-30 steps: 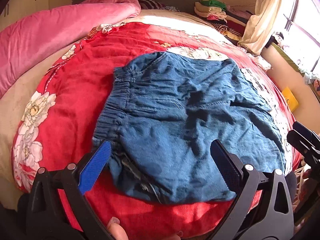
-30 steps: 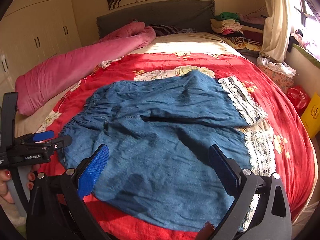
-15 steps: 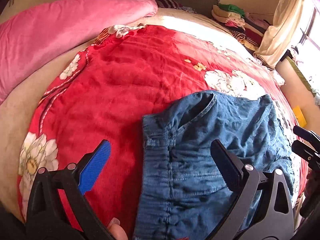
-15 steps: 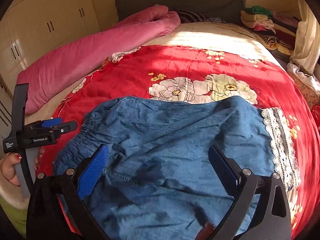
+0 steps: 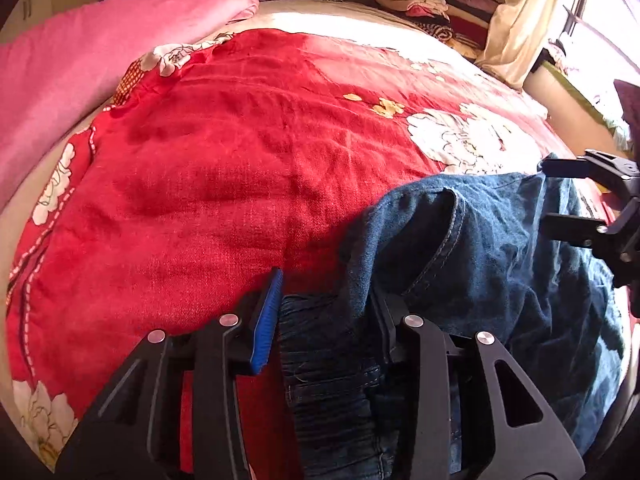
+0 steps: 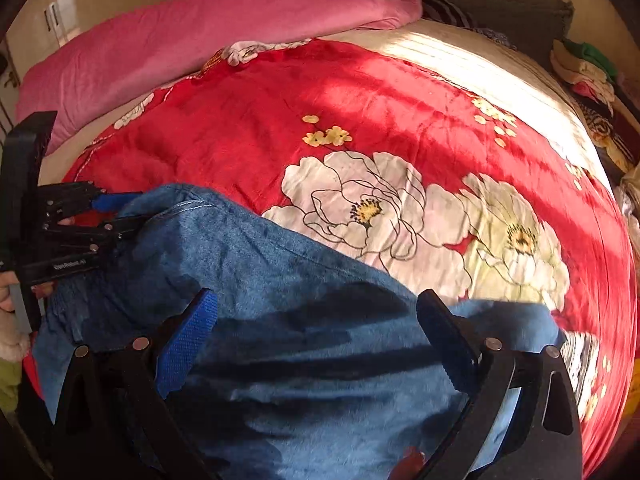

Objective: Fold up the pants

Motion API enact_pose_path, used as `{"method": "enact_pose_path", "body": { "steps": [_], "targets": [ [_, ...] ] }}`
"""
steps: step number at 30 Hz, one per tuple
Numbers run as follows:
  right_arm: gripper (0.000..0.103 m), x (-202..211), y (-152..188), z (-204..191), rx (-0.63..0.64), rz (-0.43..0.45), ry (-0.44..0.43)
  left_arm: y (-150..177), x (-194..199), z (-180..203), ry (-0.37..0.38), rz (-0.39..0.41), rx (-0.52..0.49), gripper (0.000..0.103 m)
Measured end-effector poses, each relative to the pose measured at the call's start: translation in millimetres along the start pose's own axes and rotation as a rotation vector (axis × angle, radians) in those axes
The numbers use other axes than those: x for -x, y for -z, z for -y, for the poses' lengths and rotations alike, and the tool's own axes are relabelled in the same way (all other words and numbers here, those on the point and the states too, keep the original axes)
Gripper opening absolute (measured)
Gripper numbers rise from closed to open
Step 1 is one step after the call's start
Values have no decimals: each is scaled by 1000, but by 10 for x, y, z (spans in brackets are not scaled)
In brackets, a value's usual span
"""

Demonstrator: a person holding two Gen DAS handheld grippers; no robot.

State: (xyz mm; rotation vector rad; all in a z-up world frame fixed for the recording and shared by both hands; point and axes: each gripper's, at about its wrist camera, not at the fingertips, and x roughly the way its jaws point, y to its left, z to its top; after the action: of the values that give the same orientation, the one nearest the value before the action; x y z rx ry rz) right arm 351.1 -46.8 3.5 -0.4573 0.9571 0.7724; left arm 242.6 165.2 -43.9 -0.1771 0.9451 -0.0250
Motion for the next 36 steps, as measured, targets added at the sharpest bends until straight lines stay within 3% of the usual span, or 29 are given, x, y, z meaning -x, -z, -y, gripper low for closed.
{"method": "enact_pose_path", "body": {
  "steps": [6,8,9,10,11,12,13,20,26,30,36],
  "targets": [
    [98,-406,-253,-69,111,-77,-12,-24,168,-138,39,38,43,29],
    [89,-484,-280,-101,134,-93,-62,-36,240,-164,48,58,54,29],
    [64,-500,-283,-136,152,-94,-85,-37,273,-174,54,67,58,29],
    [47,-507,-283,-173,163,-101,-118,-45,301,-182,59,75,60,29],
    [38,-492,-287,-206,171,-93,-134,-55,330,-187,54,88,63,29],
    [16,-453,-285,-246,176,-81,-157,-62,352,-186,52,97,62,29],
    [8,-392,-279,-270,174,-59,-183,-73,367,-190,52,102,61,28],
    [5,300,-170,-300,120,144,-167,-60,578,-160,79,160,49,28],
    [5,896,162,-499,128,269,-102,121,1055,108,83,273,-63,28],
    [5,1215,608,-691,106,327,-74,460,1336,350,91,311,-151,29],
    [5,1434,1371,-1052,71,352,-88,1137,1503,574,106,254,-187,29]
  ]
}}
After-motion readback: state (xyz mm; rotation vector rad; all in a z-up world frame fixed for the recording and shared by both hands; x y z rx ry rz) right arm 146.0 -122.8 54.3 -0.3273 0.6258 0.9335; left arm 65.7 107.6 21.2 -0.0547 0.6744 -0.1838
